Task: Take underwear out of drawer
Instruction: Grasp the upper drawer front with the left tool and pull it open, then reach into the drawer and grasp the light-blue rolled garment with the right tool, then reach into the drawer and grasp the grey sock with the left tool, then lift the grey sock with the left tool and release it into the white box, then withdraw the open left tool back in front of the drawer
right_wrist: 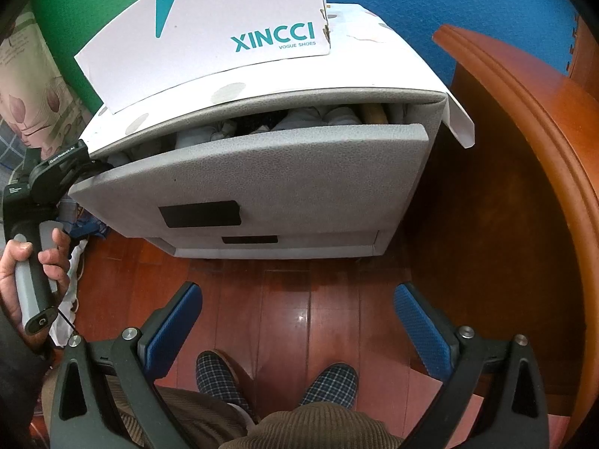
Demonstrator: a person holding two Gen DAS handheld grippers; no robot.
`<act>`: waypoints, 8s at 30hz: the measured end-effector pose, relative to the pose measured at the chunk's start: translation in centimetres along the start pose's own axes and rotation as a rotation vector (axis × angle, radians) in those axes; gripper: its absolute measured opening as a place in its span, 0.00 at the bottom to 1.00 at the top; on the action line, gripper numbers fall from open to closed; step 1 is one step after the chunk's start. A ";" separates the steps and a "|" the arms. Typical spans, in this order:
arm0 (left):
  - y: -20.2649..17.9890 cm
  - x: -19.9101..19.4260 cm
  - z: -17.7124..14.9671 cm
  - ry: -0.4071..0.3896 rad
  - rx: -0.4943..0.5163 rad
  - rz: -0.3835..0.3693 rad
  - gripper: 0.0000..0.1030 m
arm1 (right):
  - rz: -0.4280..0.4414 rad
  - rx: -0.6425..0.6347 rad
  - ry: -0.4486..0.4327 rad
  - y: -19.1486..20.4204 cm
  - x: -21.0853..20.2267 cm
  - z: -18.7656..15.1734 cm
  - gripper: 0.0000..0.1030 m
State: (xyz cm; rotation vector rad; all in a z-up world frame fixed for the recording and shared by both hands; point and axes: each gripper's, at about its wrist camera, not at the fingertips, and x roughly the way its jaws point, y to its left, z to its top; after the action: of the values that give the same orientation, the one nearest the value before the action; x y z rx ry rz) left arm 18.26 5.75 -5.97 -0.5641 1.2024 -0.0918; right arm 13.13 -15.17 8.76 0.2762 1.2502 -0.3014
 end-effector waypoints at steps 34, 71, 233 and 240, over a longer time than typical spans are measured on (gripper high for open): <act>3.5 -8.8 -10.5 -0.030 0.430 0.263 0.96 | 0.005 -0.157 -0.010 -0.3 -4.9 0.6 0.90; 1.4 -10.9 -7.0 0.011 0.557 0.227 0.96 | -0.088 -0.151 0.438 2.5 12.8 6.3 0.45; -27.0 -10.5 4.2 -0.125 0.822 0.232 0.48 | -0.055 -0.062 0.264 1.6 6.1 4.5 0.34; -25.1 -15.5 2.1 -0.221 0.835 0.204 0.48 | -0.057 -0.057 0.252 1.6 5.9 4.4 0.34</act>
State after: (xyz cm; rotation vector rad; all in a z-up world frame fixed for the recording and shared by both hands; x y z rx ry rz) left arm 19.96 -9.48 19.34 0.2751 0.8923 -0.3300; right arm 19.29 -15.73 4.45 0.2348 1.5146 -0.2860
